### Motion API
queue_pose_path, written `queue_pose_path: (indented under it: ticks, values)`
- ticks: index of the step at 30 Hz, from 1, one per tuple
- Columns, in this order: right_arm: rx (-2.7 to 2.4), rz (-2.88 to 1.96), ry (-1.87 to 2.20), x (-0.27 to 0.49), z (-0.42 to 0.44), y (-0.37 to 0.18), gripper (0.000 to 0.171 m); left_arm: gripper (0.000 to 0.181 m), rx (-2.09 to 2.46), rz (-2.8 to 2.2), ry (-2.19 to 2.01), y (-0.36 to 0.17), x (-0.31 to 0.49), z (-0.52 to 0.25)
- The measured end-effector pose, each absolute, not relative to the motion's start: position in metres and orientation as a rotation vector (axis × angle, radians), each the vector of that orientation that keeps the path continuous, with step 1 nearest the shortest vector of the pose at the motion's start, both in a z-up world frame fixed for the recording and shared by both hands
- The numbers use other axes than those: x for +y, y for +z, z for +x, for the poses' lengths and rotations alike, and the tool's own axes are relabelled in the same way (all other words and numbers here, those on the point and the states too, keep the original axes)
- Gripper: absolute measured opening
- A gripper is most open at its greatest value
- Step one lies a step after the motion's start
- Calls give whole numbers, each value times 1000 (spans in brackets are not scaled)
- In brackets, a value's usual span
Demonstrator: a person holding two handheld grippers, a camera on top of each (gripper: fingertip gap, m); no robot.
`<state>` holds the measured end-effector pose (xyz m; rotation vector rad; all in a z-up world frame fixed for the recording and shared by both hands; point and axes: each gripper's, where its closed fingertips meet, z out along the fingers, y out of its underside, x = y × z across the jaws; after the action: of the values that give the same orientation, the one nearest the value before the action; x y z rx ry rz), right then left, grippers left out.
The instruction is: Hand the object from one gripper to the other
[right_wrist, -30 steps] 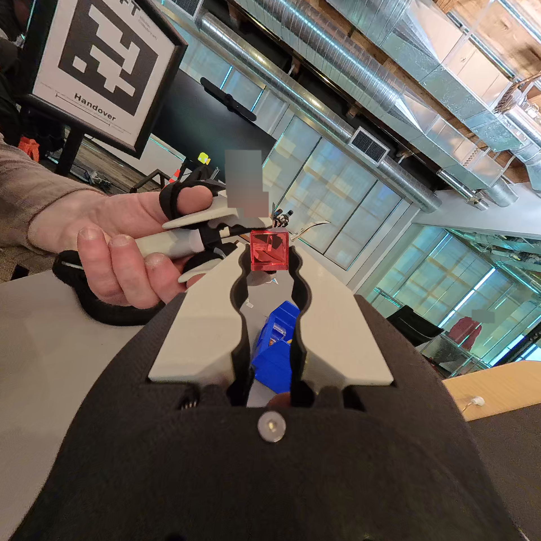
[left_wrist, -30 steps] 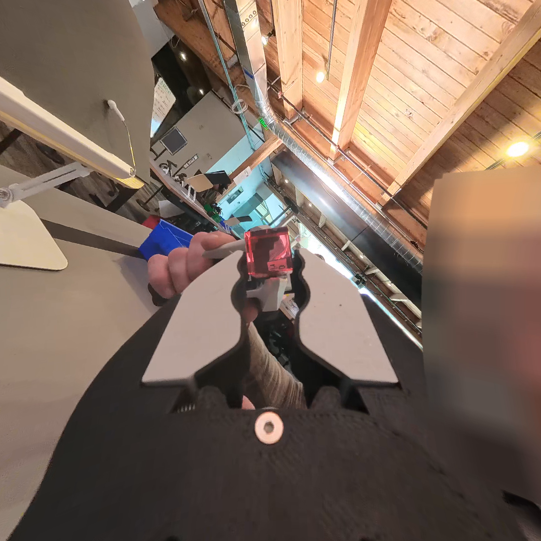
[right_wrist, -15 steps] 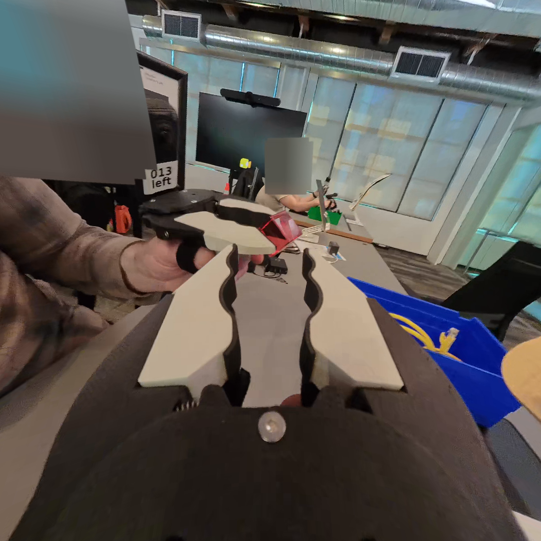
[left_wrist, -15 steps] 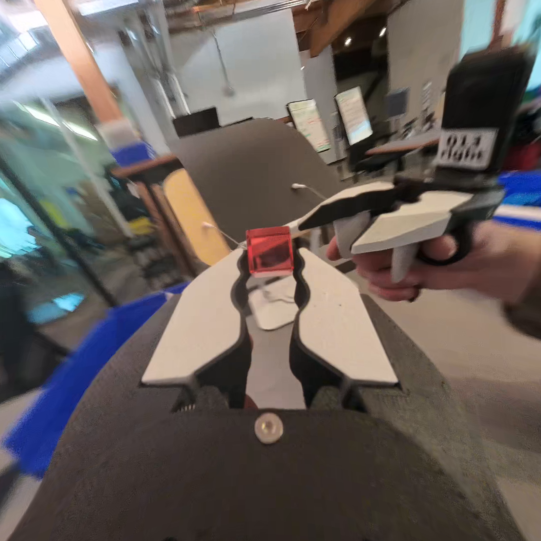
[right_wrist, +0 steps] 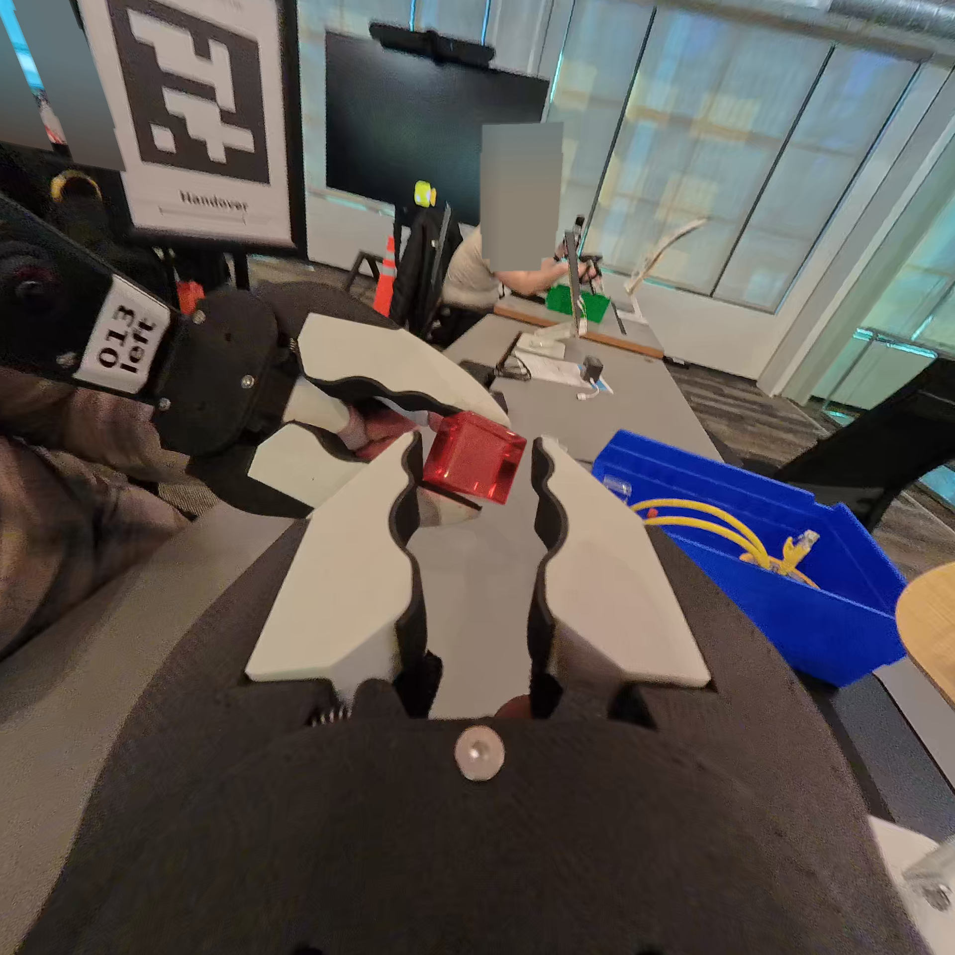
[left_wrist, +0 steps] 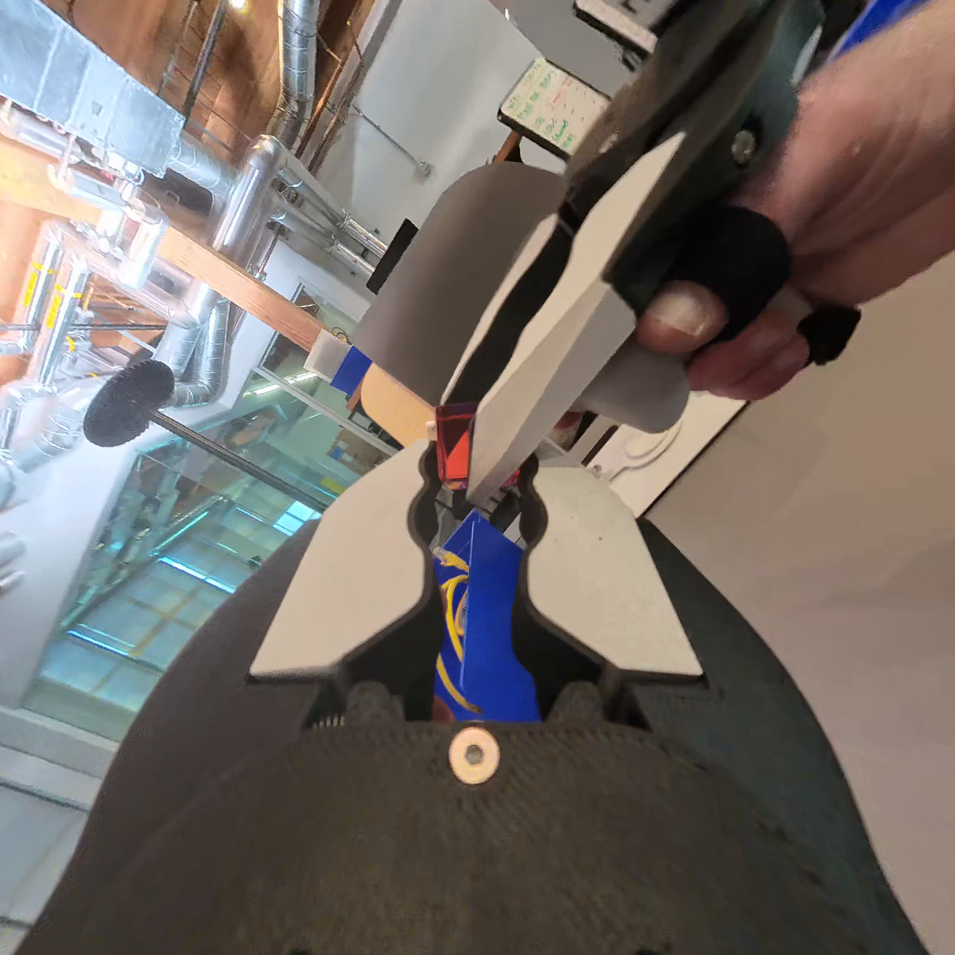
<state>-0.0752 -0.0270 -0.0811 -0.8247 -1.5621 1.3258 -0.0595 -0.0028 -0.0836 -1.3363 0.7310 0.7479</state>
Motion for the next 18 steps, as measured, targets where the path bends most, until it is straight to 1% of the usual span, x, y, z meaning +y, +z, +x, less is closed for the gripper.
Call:
queue_pose_path:
  ticks: [6, 10, 13, 15, 18]
  values:
    - [-1592, -889, 1249, -22, -83, -93, 35, 28, 746, -1356, 823, -92, 2, -65]
    - [-1529, -874, 1264, -14, -80, -84, 33, 29, 745, -1402, 695, -91, 0, -64]
    - [-1471, -854, 1279, -6, -71, -71, 33, 36, 681, -1477, 474, -88, -4, -69]
    - [-1458, -831, 1268, -3, -66, -66, 33, 36, 579, -1524, 199, -83, -8, -71]
    - [-1470, -773, 1199, -5, -63, -63, 33, 43, 386, -1559, -275, -72, -13, -74]
